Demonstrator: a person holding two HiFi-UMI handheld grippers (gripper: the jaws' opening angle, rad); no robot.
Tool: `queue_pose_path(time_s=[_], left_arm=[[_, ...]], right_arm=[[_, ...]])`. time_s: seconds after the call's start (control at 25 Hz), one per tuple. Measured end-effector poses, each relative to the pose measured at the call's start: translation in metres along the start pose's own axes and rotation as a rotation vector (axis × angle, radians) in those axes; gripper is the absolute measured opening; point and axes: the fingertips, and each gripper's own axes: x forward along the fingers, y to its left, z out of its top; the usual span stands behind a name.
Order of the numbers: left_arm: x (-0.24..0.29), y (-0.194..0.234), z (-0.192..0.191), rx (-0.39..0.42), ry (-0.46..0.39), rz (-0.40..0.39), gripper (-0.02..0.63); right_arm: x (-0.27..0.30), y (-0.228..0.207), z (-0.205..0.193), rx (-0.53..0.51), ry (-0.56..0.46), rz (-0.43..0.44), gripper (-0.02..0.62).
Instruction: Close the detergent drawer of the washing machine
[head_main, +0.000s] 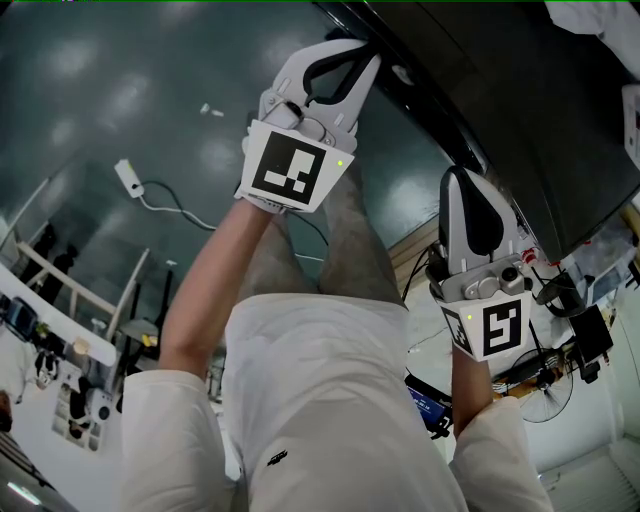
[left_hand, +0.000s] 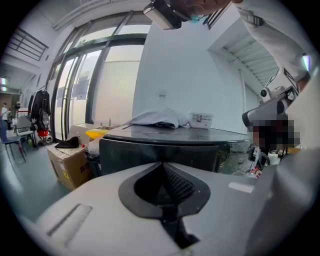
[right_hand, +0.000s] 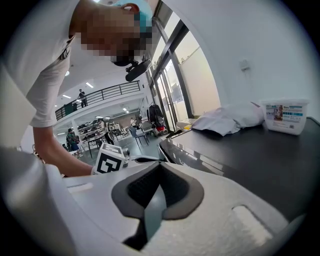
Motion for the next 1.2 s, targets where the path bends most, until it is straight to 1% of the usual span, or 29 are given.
queue_pose_path(time_s=[0.16, 0.28, 0.44, 0.56, 0.76, 1.04, 1.2], left_arm=[[0.000, 0.001, 0.000, 0.003, 0.009, 0.003, 0.020], [0.012, 0.002, 0.002, 0.015, 0.024, 0.021, 0.021], [0.016, 0.003, 0.001, -0.013, 0.008, 0.027, 0.020], [0.016, 0.003, -0.004, -0.048, 0.006, 0.030, 0.020], [0.016, 0.002, -0.004, -0.035, 0.013, -0.001, 0.020], [0.016, 0.002, -0.003, -0.075, 0.040, 0.011, 0.018], [0.010, 0.011, 0.006, -0.092, 0.035, 0.041, 0.018]], right_arm=[[0.000, -0.001, 0.001, 0.000, -0.003, -0.001, 0.002], [-0.001, -0.005, -0.003, 0.008, 0.006, -0.001, 0.002], [0.002, -0.006, -0.006, 0.010, 0.009, -0.003, 0.002], [0.003, -0.004, 0.000, 0.002, -0.001, -0.002, 0.002], [0.003, 0.003, 0.008, -0.010, -0.015, -0.005, 0.002], [0.000, 0.016, 0.017, -0.027, -0.030, -0.002, 0.002], [-0.003, 0.025, 0.024, -0.037, -0.041, 0.002, 0.002]])
